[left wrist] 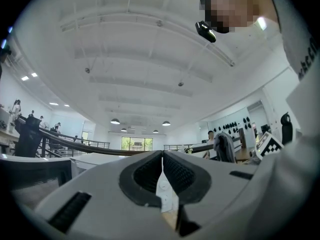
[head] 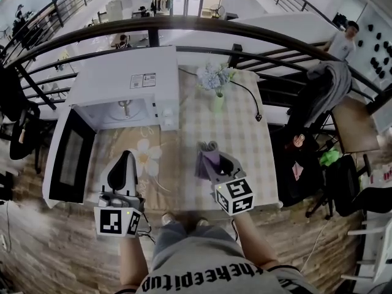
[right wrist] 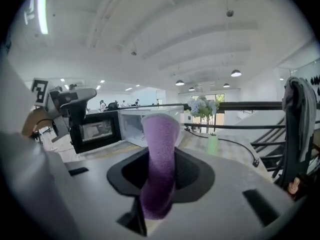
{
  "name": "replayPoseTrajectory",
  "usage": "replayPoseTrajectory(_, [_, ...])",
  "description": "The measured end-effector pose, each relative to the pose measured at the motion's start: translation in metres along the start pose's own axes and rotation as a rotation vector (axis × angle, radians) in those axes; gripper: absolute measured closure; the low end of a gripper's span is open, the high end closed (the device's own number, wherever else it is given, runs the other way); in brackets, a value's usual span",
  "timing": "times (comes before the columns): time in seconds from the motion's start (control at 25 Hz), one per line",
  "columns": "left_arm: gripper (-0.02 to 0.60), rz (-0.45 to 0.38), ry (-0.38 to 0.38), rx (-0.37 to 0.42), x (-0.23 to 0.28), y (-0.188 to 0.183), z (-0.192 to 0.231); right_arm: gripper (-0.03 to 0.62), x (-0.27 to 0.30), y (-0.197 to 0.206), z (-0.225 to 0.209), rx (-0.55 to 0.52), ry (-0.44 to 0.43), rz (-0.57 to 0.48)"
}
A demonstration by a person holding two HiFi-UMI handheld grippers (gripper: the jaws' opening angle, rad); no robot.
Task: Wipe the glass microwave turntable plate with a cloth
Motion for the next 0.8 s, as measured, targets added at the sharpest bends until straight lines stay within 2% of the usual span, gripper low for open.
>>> replayPoseTrajectory(0.8, [0.571,-0.031,-0.008,0.026,-0.001,-0.022,-0.016,0.482,-0.065,-0.108,0.0,-0.196,0.065,-0.259])
Point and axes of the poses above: the fingertips, and each gripper's own axes: x forward along the fingers, z to its left, y out of its underside, the point moved 2 cm from there along -x, backward along the fingers, and after that the axes turned 4 degrees about -y, right-handed, at the moved point
